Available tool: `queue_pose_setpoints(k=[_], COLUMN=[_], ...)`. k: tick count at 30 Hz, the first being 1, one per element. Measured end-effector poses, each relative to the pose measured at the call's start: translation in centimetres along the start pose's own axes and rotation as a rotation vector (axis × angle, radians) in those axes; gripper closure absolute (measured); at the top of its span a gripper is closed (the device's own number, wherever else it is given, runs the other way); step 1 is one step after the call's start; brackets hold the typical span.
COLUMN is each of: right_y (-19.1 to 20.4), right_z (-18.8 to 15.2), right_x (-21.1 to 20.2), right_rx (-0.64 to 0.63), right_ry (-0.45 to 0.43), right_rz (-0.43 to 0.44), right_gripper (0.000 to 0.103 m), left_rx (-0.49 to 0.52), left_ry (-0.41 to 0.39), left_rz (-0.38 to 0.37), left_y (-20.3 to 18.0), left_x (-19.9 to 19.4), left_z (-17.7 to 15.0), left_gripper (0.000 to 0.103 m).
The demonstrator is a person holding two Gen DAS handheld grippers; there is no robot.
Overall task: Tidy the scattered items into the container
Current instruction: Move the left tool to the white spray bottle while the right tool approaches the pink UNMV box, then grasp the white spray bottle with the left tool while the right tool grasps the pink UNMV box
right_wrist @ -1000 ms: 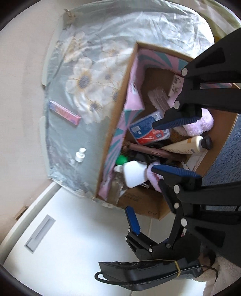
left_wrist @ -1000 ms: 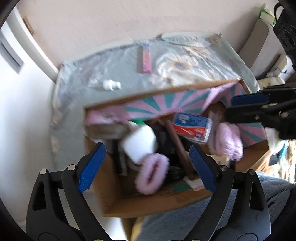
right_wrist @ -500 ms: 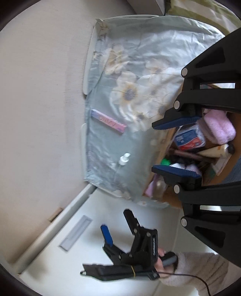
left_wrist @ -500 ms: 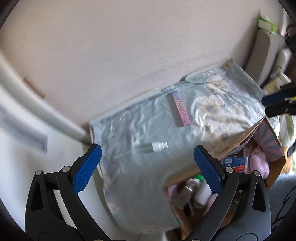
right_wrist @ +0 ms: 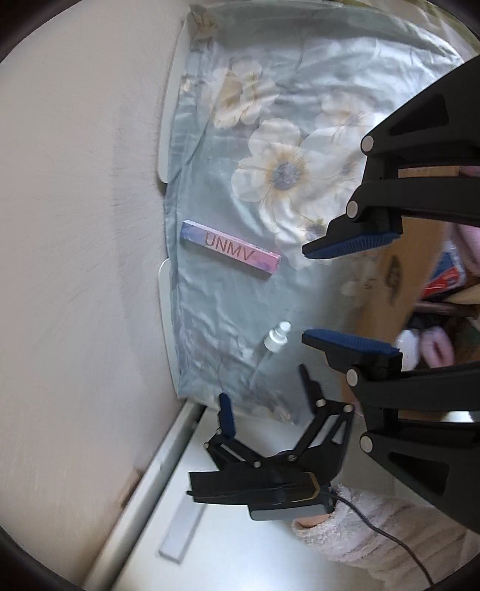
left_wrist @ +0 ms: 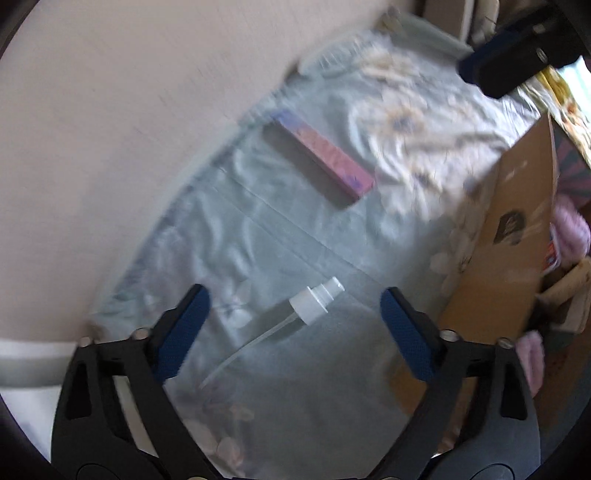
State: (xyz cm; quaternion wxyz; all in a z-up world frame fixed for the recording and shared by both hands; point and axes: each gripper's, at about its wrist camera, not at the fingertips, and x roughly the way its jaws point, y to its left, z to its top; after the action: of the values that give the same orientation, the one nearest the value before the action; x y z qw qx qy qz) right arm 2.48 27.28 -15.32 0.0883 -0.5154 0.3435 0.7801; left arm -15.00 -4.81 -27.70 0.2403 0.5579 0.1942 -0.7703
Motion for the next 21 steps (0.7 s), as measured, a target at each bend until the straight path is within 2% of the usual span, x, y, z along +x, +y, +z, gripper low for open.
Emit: queue_pose_setpoints(k=[3,9,13,17,21], right_y=[-0.6,-1.1,-1.3,-1.7,-1.7], right_z=[1.3,3.0,3.9,4.7,5.3], right_x=[2.8,6.5,8.1,9.7,11.3], right_rx=[0.032,0.068,0.082,0.1,0.109], right_ry=[0.03,0.07,0.087,0.087,0.093], right_rz=[-0.004,-0.027,-0.042,-0.135,-0.214], right_gripper=[0.067,0.067,0.067,0.067,0.067], left_rx=[0.022,0.034,0.036,0.036,0.042], left_ry=[0.028,0.01,0.008,0.013,-0.014], left_rz=[-0.025,-0.073,-0.11,-0.141,-0.145], left_y=[0.2,0.4,0.3,-0.1,-0.6], left_x=[2.3,3.7,4.2,4.8,4.6], left_z=[-0.5,-1.1,-1.4,-2.1,-2.7], left_gripper=[0.019,0.019,0.032,0.044,0.046])
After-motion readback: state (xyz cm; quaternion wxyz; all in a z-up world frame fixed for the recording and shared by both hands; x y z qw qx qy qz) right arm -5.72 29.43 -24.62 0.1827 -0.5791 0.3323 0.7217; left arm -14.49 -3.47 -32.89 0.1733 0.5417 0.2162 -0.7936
